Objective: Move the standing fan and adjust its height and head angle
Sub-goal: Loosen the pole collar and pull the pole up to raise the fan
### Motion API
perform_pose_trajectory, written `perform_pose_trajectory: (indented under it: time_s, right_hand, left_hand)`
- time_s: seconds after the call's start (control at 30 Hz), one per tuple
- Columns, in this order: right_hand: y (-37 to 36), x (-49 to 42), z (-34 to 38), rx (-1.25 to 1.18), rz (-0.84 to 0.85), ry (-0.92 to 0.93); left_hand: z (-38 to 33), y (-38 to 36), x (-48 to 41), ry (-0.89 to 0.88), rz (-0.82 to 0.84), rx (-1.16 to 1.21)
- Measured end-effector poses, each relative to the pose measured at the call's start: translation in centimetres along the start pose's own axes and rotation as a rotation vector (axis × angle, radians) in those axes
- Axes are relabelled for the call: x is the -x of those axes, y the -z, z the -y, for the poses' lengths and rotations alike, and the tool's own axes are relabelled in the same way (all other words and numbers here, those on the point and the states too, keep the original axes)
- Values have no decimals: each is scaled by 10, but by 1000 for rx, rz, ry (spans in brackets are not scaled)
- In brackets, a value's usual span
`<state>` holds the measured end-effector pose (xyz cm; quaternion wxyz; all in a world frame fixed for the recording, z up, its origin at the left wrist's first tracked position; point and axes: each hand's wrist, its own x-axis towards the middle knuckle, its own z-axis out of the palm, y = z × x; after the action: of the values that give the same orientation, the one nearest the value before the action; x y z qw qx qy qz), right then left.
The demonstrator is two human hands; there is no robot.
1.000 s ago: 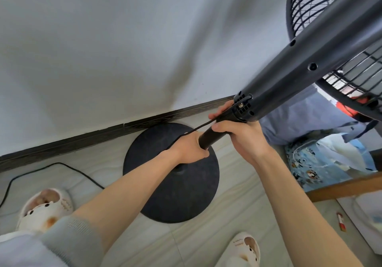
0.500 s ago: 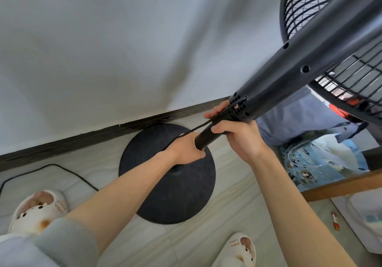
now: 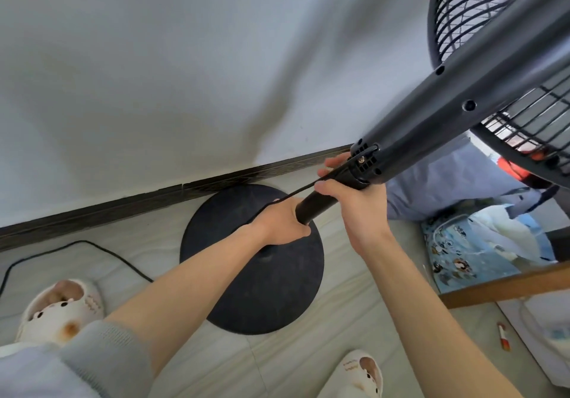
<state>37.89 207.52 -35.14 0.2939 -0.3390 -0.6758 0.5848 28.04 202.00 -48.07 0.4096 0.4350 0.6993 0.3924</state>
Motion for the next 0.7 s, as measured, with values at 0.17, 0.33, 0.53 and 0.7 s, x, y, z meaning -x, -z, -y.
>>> perform_pose_trajectory:
  time_s: [0.17, 0.33, 0.53, 0.7]
  right_hand:
    - [0, -3, -5, 44, -27, 23]
    - [19, -9, 8, 18, 269, -100]
    - [-6, 6, -12, 74, -133, 48]
    - [20, -13, 13, -8, 416, -128]
  left_hand:
    - [1, 1, 0, -7, -2, -5]
    - [4, -1, 1, 14, -17, -2]
    - [1, 0, 0, -7, 10, 10]
    - [5, -1, 0, 19, -4, 4]
